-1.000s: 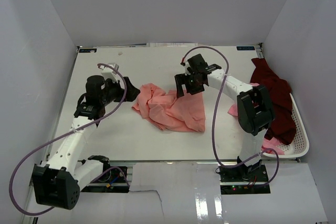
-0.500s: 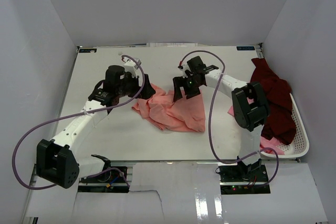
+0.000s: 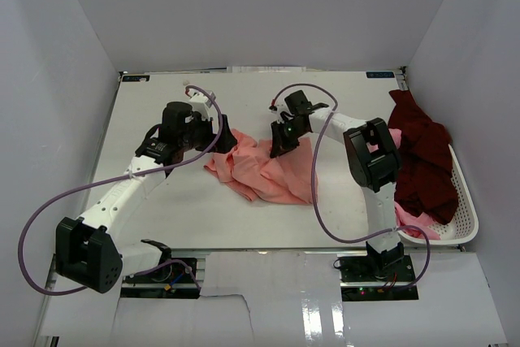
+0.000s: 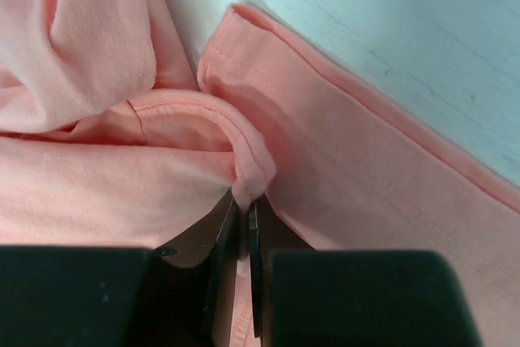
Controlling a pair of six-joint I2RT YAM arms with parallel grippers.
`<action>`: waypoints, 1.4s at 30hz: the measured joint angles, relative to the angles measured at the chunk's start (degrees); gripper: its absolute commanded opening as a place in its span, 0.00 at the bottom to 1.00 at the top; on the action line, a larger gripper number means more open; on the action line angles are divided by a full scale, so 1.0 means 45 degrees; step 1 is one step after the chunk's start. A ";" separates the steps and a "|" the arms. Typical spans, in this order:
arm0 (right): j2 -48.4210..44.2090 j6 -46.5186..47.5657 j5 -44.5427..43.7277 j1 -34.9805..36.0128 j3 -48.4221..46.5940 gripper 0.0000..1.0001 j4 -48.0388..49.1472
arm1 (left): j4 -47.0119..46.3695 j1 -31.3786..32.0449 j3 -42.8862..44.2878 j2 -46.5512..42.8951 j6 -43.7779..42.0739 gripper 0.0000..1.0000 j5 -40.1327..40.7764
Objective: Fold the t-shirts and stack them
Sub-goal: Flatten out the tshirt
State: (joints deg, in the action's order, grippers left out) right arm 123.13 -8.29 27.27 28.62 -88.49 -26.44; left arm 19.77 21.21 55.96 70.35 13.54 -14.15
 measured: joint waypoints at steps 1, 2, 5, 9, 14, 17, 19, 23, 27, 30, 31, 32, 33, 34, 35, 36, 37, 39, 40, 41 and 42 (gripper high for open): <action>0.0010 -0.0019 0.0010 -0.0049 -0.0068 0.11 -0.0068 | 0.0010 0.0000 0.0000 -0.0005 0.0000 0.98 0.0029; 0.0010 -0.0024 0.0034 -0.0121 -0.0180 0.11 -0.0117 | 0.0019 0.0000 0.0000 -0.0010 0.0000 0.98 0.0058; 0.0039 -0.0005 -0.0005 -0.0486 -0.0933 0.08 -0.0408 | 0.0044 0.0000 -0.0010 -0.0015 0.0005 0.98 0.0151; 0.0505 -0.0005 -0.0126 -0.1462 -0.3827 0.08 -0.1122 | 0.0083 0.0000 -0.0010 -0.0015 0.0010 0.98 0.0253; 0.1059 0.0034 -0.0107 -0.2555 -0.6975 0.08 -0.1491 | 0.0087 0.0005 -0.0010 -0.0010 0.0010 0.98 0.0345; 0.0520 0.0034 0.0160 -0.2929 -0.6625 0.09 -0.1365 | 0.0097 0.0000 -0.0010 -0.0010 0.0010 0.98 0.0384; -0.0282 0.0039 0.0325 -0.2885 -0.5372 0.10 -0.1409 | 0.0107 0.0000 -0.0010 -0.0010 0.0053 0.98 0.0389; -0.2390 0.0092 0.0379 -0.1948 -0.1797 0.11 -0.1375 | 0.0151 0.0000 -0.0024 0.0000 0.0151 0.98 0.0384; -0.4663 0.0160 0.0092 -0.0151 0.2225 0.12 -0.1243 | 0.0185 0.0000 -0.0049 0.0029 0.0199 0.98 0.0379; -0.5931 0.0039 -0.0073 0.0704 0.4420 0.14 -0.1457 | 0.0185 0.0005 -0.0049 0.0049 0.0204 0.98 0.0379; -0.6275 -0.0005 -0.0141 0.0753 0.5066 0.15 -0.1491 | 0.0185 0.0005 -0.0049 0.0068 0.0204 0.98 0.0374; -0.6489 -0.0063 -0.0311 0.0724 0.5547 0.18 -0.1642 | 0.0185 0.0005 -0.0049 0.0092 0.0204 0.98 0.0374; -0.6606 -0.0102 -0.0510 0.0665 0.5965 0.21 -0.1758 | 0.0185 0.0005 -0.0049 0.0117 0.0204 0.98 0.0374; -0.6620 -0.0131 -0.0801 0.0627 0.6392 0.29 -0.1923 | 0.0185 0.0005 -0.0049 0.0151 0.0209 0.98 0.0369; -0.6572 -0.0204 -0.1049 0.0573 0.6674 0.48 -0.2089 | 0.0185 0.0005 -0.0049 0.0160 0.0214 0.98 0.0364; -0.6494 -0.0277 -0.1389 0.0534 0.6912 0.59 -0.2302 | 0.0185 0.0005 -0.0053 0.0180 0.0219 0.98 0.0359; -0.6407 -0.0330 -0.1715 0.0510 0.7062 0.73 -0.2506 | 0.0180 0.0005 -0.0053 0.0185 0.0228 0.98 0.0350; -0.6251 -0.0447 -0.2220 0.0510 0.7106 0.75 -0.2793 | 0.0175 0.0005 -0.0063 0.0223 0.0248 0.98 0.0321; -0.6232 -0.0466 -0.2361 0.0510 0.7028 0.76 -0.2871 | 0.0180 0.0005 -0.0068 0.0248 0.0248 0.98 0.0316; -0.6227 -0.0481 -0.2487 0.0510 0.6883 0.76 -0.2943 | 0.0180 0.0005 -0.0073 0.0267 0.0248 0.98 0.0311; -0.6227 -0.0505 -0.2603 0.0510 0.6611 0.76 -0.3060 | 0.0180 0.0005 -0.0073 0.0277 0.0243 0.98 0.0311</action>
State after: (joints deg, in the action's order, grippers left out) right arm 95.11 -10.57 15.55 30.92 -58.74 -40.21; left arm 20.58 21.23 55.64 71.59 14.63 -12.75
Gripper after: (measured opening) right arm 0.755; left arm 0.979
